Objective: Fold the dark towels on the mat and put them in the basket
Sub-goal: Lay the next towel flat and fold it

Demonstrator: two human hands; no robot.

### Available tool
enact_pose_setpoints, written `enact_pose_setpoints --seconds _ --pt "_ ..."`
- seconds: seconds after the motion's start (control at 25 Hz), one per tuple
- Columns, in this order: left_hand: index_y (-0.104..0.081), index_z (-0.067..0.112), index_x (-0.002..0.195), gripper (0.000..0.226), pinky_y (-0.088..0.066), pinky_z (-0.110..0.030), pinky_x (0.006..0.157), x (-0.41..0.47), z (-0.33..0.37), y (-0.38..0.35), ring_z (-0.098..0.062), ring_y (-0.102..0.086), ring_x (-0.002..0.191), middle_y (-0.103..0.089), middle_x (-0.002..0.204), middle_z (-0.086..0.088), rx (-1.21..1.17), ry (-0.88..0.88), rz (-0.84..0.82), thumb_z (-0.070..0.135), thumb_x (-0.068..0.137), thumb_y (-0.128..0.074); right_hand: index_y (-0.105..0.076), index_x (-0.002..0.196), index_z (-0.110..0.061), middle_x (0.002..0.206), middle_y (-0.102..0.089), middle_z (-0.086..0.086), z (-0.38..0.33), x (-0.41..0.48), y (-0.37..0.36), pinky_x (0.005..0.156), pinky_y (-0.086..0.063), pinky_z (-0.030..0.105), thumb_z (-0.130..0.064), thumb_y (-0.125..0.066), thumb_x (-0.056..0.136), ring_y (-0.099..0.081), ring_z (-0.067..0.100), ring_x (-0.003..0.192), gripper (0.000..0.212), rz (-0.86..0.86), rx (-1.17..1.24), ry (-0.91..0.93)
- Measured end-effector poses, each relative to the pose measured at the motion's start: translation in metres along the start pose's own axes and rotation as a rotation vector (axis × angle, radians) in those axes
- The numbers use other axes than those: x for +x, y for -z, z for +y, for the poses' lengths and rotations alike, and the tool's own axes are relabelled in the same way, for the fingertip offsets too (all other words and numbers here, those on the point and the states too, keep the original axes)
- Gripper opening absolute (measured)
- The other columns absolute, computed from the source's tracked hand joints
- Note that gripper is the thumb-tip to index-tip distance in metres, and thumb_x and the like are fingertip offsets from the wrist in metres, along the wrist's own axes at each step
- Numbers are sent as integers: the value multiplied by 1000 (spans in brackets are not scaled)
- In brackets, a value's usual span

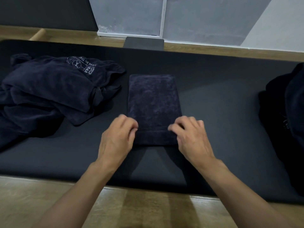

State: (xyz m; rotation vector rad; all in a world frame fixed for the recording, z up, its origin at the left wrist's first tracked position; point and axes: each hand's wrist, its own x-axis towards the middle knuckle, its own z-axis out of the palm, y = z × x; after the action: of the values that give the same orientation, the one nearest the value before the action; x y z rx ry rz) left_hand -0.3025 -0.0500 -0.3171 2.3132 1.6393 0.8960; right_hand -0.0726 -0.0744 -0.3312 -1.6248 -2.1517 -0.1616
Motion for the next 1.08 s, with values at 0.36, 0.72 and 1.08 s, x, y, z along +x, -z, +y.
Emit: enact_pose_setpoints --seconds 0.36,0.72,1.08 --pt "-71 15 114 42 -41 -23 86 -10 -24 -2 -13 -51 96 -66 106 2 61 -238 -191 32 80 -55 -66 110 -20 108 -62 -6 18 -5 4 78 -47 32 -30 -80 77 -59 18 94 37 -277 71 121" --pt "-73 36 93 24 -53 -36 93 40 -26 9 -4 -68 89 -75 90 12 -538 398 -412 13 88 -68 -59 101 -27 92 -65 -11 30 49 16 78 -43 23 -24 -61 94 -61 11 88 8 -499 601 -362" --pt "-69 7 112 40 -42 -34 88 9 -31 -14 -25 -62 104 -69 113 -6 238 -308 -146 26 77 -78 -65 117 -15 117 -63 -1 27 18 -6 83 -41 36 -41 -67 82 -58 20 105 43 -192 -1 102"
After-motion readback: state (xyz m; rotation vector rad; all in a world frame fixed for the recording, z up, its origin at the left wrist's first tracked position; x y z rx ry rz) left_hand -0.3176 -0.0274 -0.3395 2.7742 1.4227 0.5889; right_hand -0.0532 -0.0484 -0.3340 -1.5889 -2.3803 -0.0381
